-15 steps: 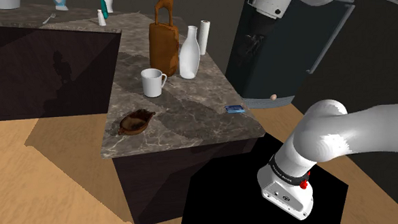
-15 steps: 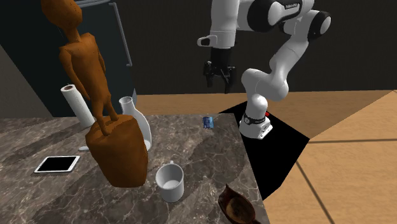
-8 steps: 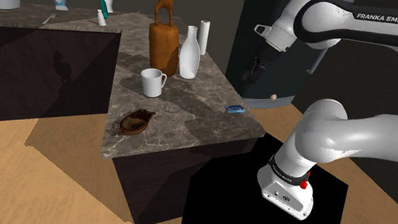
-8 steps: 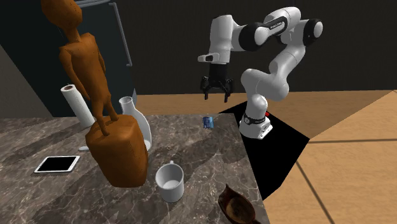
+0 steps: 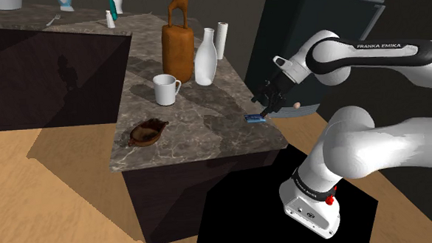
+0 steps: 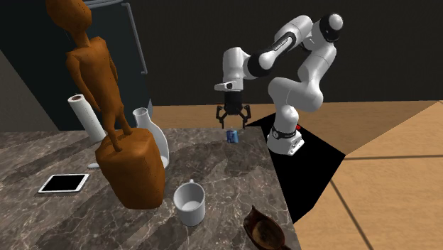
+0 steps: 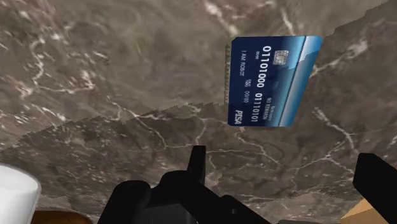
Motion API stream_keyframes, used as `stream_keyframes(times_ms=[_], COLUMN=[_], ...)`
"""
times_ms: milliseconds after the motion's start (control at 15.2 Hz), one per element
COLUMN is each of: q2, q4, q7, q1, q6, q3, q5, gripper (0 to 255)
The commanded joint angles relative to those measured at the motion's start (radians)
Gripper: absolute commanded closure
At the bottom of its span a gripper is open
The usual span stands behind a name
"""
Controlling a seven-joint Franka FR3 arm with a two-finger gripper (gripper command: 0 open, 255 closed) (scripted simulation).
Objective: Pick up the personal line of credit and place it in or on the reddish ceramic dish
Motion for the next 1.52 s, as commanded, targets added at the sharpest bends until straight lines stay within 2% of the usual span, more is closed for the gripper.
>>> stream_keyframes(times_ms=[0, 396, 924, 990, 1452], q2=[0.026, 0.114, 0.114, 0.114, 0.114], q4=[-0.011, -0.053, -0.053, -0.053, -0.053], q7=[-0.064, -0.074, -0.074, -0.074, -0.074], q1=[0.024, 0.097, 0.097, 0.097, 0.097], q6=[0.043, 0.191, 0.191, 0.191, 0.191], q3=[-0.055, -0.106, -0.106, -0.106, -0.106], q5=[-0.014, -0.012, -0.012, -0.012, -0.012], gripper=[0, 0, 0, 255, 255])
